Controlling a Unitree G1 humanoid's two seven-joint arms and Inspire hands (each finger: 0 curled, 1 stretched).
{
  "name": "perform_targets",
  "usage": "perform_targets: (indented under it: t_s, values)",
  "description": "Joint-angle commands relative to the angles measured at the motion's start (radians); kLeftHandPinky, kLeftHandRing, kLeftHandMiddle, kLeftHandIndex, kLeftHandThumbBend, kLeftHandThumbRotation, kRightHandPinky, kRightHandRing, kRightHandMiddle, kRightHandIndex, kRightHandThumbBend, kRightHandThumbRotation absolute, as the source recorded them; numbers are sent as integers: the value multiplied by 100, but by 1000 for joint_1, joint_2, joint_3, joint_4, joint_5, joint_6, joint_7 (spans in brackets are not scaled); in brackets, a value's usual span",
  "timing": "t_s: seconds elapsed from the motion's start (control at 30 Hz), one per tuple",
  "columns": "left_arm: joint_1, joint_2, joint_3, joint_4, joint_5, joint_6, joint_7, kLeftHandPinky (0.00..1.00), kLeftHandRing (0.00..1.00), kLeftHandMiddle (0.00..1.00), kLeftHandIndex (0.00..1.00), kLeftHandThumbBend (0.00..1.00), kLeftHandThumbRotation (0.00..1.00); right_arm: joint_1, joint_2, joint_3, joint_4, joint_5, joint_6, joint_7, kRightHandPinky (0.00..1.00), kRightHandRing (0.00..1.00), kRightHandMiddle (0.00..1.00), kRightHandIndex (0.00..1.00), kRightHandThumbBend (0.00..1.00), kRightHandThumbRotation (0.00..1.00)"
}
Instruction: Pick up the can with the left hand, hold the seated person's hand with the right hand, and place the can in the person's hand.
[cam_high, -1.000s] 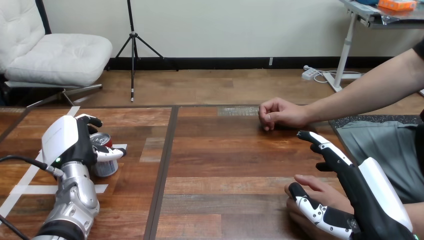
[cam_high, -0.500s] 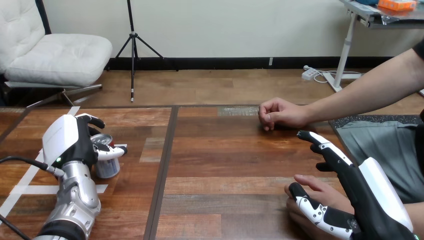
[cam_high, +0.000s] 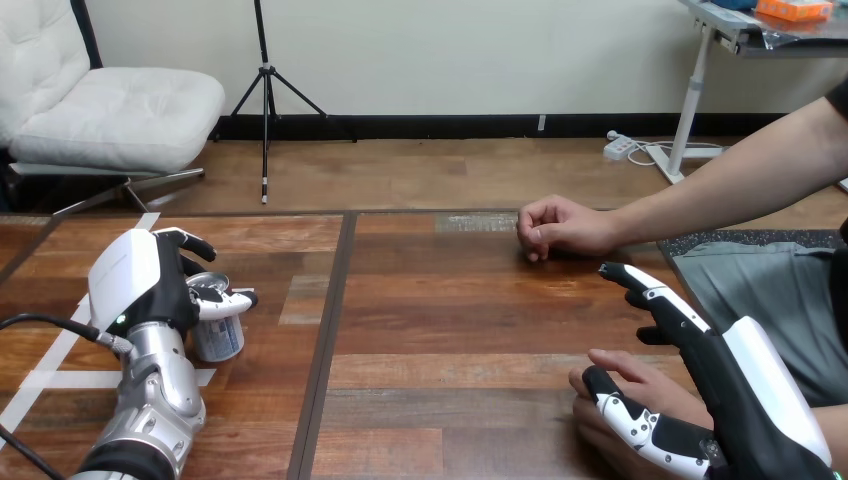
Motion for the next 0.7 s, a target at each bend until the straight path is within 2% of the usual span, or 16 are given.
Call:
perform_targets:
  t_s: [0.0,0.37,0.67]
  values:
    - [-35,1,-5,-6,5,-25,24,48,51,52,57,76,0,-33,-6,-16,-49,11,-21,-10,80,90,93,89,35,0]
    - [-21,3,-7,-6,10,-54,51,46,49,51,55,73,0,-32,-8,-15,-48,11,-24,-8,80,91,93,89,34,0]
    - [-20,4,-4,-8,7,-57,49,46,48,51,54,72,0,-34,-8,-12,-48,3,-22,-9,80,91,93,89,34,0]
